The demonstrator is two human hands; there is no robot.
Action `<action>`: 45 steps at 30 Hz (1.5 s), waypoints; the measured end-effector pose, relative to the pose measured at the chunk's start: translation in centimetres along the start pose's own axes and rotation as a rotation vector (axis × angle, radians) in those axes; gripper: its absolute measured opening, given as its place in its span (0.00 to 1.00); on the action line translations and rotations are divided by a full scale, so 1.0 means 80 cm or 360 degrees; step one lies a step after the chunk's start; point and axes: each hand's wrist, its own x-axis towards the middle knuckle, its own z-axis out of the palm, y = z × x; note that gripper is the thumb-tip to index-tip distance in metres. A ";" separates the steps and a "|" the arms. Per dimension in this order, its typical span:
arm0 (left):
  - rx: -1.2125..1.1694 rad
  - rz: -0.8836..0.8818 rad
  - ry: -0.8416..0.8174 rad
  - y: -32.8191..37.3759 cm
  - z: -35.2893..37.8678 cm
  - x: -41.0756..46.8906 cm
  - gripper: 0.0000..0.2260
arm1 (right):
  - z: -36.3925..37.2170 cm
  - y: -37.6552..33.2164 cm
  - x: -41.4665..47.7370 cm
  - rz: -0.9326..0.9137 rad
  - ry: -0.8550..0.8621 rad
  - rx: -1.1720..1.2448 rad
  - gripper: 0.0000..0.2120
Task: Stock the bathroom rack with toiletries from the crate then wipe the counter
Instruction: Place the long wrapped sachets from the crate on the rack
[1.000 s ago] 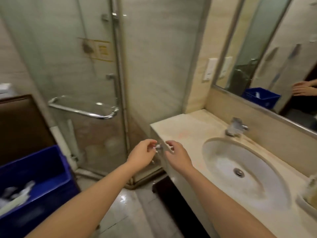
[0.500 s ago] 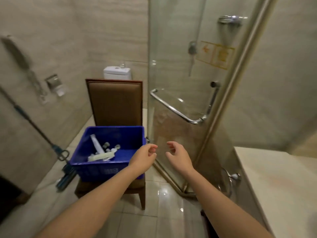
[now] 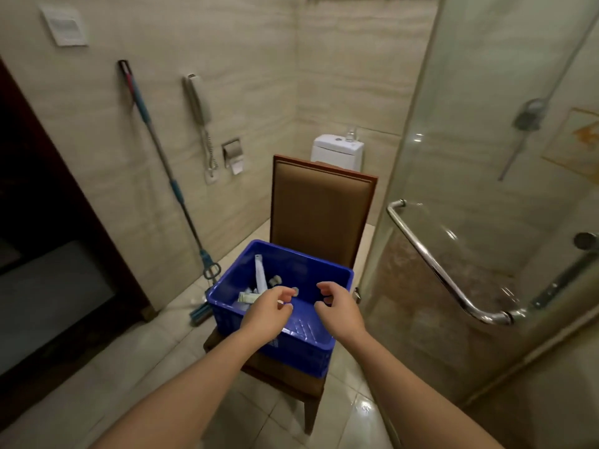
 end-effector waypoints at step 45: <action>0.0305 -0.0668 -0.0761 -0.312 -0.036 0.358 0.19 | 0.294 0.133 0.312 0.1021 -0.0398 0.0060 0.20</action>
